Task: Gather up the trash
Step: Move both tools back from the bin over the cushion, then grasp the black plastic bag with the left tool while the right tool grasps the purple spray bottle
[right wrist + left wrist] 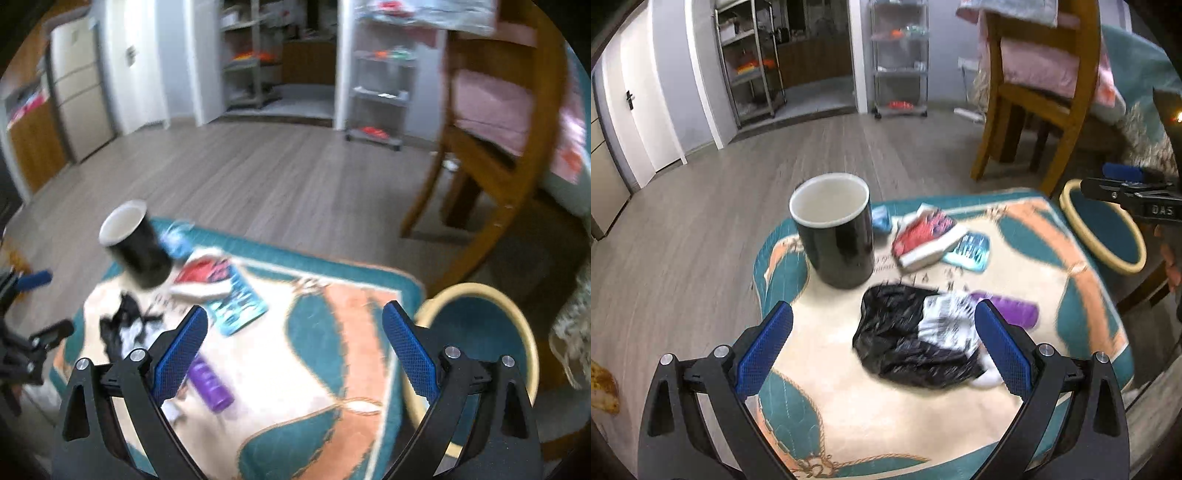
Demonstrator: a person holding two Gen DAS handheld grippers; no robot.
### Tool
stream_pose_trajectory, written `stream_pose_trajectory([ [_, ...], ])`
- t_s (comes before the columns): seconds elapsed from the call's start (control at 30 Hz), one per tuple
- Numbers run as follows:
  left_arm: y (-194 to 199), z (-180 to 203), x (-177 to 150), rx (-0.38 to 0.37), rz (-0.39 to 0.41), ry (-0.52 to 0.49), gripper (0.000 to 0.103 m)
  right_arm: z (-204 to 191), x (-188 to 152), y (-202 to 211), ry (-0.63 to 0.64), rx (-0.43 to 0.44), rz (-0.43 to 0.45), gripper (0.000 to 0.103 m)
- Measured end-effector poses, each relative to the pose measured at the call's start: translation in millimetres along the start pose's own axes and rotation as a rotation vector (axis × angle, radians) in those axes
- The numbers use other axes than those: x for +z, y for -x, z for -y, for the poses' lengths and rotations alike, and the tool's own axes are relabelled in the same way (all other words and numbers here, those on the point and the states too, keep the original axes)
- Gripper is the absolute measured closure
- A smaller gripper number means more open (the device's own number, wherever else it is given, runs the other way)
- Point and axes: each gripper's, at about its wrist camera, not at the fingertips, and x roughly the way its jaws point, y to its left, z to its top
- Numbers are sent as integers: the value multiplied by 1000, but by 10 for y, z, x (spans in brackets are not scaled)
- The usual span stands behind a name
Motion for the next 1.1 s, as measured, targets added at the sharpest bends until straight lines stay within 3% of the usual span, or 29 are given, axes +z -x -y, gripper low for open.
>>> stream_pose_trajectory([
  [0.5,-568,261,-122,-114,-152,-62,6,-610,-408,-640,269,142,-232,9],
  [0.57,-654,279,-139,-113,-176,-67,7,-683,-471,-732,309,161,-259,14],
  [0.63,-730,268,-150,-116,-197,-64,11,-732,-509,-824,321,189,-291,28],
  [0.83,-912,232,-164,-137,-242,-41,24,-881,-548,-993,356,240,-323,45],
  [0.97,-988,248,-199,-158,-275,-51,36,-975,-585,-1084,397,209,-341,54],
  [1.03,-1002,262,-213,-165,-285,-57,41,-1002,-614,-1096,424,205,-349,66],
  [1.07,-997,268,-218,-170,-288,-64,52,-1004,-614,-1084,430,209,-353,67],
  [1.1,-984,270,-216,-177,-292,-75,55,-988,-603,-1067,419,211,-354,67],
])
